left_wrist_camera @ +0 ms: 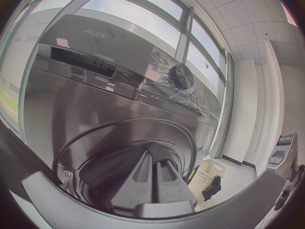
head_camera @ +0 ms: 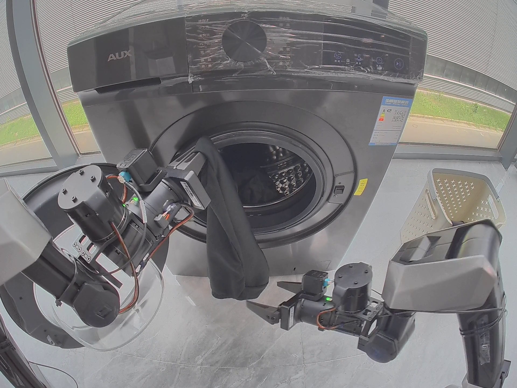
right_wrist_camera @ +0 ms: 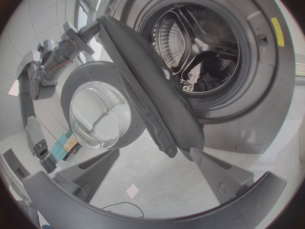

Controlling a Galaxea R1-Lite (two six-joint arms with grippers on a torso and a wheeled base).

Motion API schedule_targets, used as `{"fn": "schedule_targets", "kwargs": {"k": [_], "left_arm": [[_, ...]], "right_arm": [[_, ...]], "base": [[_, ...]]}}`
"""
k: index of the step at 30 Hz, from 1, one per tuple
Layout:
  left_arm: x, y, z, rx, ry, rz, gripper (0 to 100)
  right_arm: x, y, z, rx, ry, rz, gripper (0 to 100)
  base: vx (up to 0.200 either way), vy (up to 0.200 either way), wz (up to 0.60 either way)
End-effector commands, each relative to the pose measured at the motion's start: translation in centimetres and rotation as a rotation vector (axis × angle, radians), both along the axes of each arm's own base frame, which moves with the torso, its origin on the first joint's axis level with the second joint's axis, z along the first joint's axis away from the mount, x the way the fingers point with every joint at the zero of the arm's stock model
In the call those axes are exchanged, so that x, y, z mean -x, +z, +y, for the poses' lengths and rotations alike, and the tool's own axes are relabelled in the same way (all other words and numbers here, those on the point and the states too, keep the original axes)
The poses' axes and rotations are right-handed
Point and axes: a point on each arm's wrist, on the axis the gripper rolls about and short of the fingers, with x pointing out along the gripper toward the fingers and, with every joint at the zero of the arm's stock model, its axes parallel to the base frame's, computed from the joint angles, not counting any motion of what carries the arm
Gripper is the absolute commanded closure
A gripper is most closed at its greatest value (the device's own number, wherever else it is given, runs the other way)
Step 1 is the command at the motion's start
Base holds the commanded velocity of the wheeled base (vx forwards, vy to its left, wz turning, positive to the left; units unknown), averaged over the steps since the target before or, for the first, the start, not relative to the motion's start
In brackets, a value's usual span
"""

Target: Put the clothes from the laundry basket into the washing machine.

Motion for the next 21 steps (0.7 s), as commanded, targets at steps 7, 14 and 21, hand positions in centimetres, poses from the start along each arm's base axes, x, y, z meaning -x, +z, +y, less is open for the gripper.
{"fn": "schedule_targets", "kwargs": {"k": [7, 14, 21], "left_arm": [[0.1, 1.0, -1.0, 0.024, -0.027, -0.036, 100], [0.2, 0.9, -1.0, 0.021, -0.028, -0.032, 100], [0.4, 0.9, -0.8, 0.021, -0.025, -0.030, 100]], "right_arm": [[-3.3, -5.6, 4.4, 0.028, 0.042, 0.051, 0], [-6.2, -6.8, 6.4, 0.009, -0.046, -0.003, 0], [-6.9, -6.2, 6.4, -0.010, -0.079, -0.041, 100]], "base": [[0.000, 0.000, 0.00], [0.000, 0.000, 0.00], [0.000, 0.000, 0.00]]}}
